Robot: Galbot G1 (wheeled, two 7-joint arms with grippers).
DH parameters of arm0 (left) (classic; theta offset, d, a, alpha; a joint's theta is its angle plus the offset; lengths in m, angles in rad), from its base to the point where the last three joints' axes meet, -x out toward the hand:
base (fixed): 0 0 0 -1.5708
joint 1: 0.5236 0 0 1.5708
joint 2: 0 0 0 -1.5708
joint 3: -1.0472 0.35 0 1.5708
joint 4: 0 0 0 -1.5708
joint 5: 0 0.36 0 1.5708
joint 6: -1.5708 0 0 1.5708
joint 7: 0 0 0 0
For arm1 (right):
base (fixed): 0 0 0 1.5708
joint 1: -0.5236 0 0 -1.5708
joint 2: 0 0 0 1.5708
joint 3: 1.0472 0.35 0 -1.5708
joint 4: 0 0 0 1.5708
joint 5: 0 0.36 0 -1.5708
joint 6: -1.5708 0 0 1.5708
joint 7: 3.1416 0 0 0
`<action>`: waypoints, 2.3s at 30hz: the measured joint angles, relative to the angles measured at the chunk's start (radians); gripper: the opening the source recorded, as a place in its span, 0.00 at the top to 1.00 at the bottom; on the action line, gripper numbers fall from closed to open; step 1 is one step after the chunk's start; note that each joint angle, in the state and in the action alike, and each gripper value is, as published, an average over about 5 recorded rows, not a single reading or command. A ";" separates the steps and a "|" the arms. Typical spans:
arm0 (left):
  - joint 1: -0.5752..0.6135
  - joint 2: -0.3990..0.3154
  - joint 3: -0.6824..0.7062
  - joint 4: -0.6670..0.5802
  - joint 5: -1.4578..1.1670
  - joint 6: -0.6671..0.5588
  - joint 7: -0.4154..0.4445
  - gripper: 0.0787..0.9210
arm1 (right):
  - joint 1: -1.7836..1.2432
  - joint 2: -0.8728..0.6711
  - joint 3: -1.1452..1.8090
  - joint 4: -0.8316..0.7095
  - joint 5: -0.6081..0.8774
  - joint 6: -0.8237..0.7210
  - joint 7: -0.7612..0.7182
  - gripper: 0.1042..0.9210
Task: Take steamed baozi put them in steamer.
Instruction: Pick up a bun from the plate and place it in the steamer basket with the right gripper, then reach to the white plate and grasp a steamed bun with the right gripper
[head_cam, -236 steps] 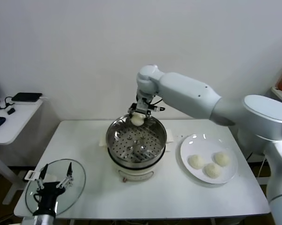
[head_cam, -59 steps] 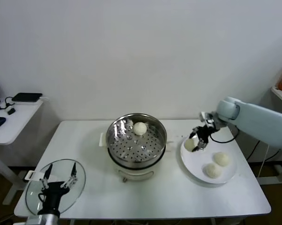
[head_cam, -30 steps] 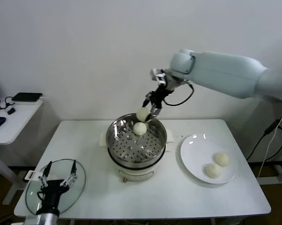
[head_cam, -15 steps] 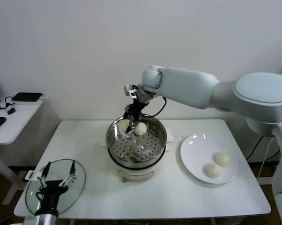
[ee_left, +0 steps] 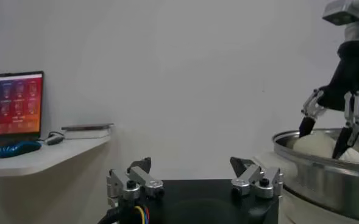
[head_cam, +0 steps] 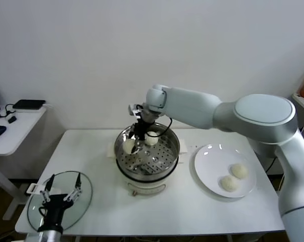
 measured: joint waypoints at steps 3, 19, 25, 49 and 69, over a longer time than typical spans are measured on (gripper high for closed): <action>0.000 0.000 0.000 0.001 0.000 0.000 0.000 0.12 | -0.014 0.006 0.005 -0.007 -0.011 0.001 0.001 0.28; 0.001 -0.001 0.000 0.006 -0.003 -0.002 -0.002 0.12 | -0.049 0.012 0.015 -0.027 -0.063 0.017 0.000 0.16; 0.002 -0.002 0.000 0.005 -0.004 -0.002 -0.002 0.12 | -0.048 0.010 0.020 -0.024 -0.071 0.023 0.001 0.12; -0.009 -0.003 0.022 -0.013 0.014 0.014 -0.004 0.12 | 0.299 -0.399 -0.140 0.330 -0.085 0.131 -0.108 0.12; 0.009 -0.006 0.027 -0.030 0.027 0.015 -0.007 0.12 | 0.140 -0.896 -0.044 0.462 -0.498 0.192 -0.156 0.12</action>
